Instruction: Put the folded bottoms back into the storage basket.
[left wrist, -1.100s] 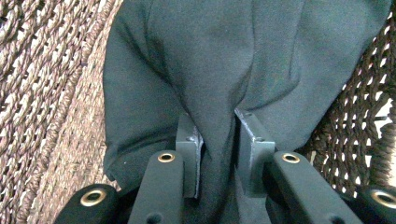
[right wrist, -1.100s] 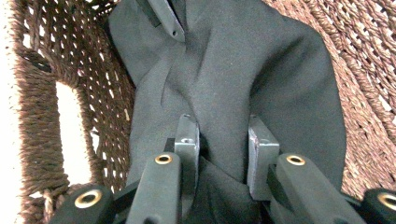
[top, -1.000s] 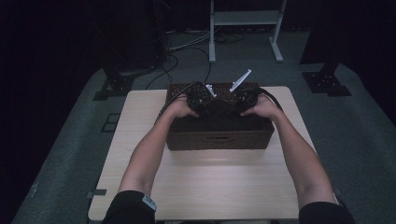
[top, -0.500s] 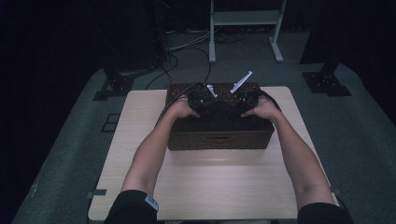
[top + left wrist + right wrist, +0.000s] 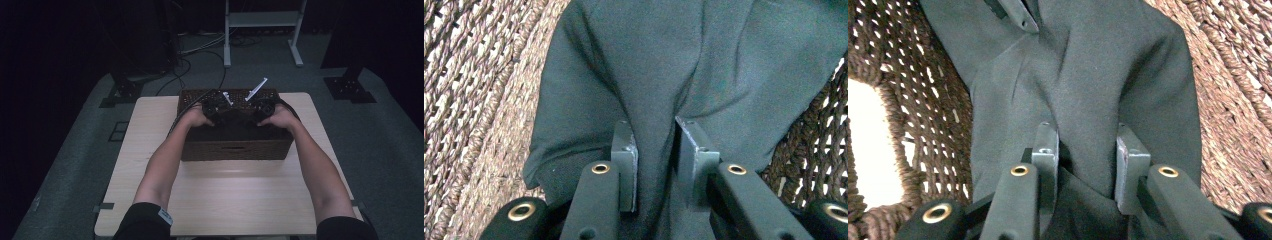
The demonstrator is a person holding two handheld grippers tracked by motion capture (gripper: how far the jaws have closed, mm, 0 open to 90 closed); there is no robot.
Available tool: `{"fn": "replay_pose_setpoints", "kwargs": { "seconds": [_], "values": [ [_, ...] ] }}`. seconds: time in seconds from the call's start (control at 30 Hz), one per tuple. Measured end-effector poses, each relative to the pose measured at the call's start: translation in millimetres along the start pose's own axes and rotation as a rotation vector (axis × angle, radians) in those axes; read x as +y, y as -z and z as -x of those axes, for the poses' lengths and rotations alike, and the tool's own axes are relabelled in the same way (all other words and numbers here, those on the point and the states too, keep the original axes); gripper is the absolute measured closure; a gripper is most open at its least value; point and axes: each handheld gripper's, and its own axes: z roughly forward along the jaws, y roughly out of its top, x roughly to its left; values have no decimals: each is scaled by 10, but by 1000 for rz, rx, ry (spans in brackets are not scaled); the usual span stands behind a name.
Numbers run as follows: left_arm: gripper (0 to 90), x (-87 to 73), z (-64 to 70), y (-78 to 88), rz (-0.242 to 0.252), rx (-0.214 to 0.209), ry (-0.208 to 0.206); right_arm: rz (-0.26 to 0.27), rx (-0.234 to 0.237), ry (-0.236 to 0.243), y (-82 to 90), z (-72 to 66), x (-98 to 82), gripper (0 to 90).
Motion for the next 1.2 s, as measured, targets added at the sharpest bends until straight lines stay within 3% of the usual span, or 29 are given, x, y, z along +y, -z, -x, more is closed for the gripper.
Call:
{"fn": "replay_pose_setpoints", "kwargs": {
  "seconds": [0.37, 0.53, 0.77, 0.93, 1.2],
  "values": [
    [634, -42, -56, -13, -29, 22, 51, -17, -21, -30, -28, 20, 4, 633],
    [582, -103, -100, 52, 13, 36, 93, -12, -30, -41, -6, 24, 2, 620],
    [484, -222, -128, 158, 27, 43, 123, 12, -40, -49, 47, 3, 10, 576],
    [453, -229, -89, 276, 48, 56, 111, 40, -54, -42, 144, -41, 19, 556],
    [409, -201, -10, 341, 82, 30, 110, 62, -45, -44, 251, -92, -8, 553]
  ]
}}
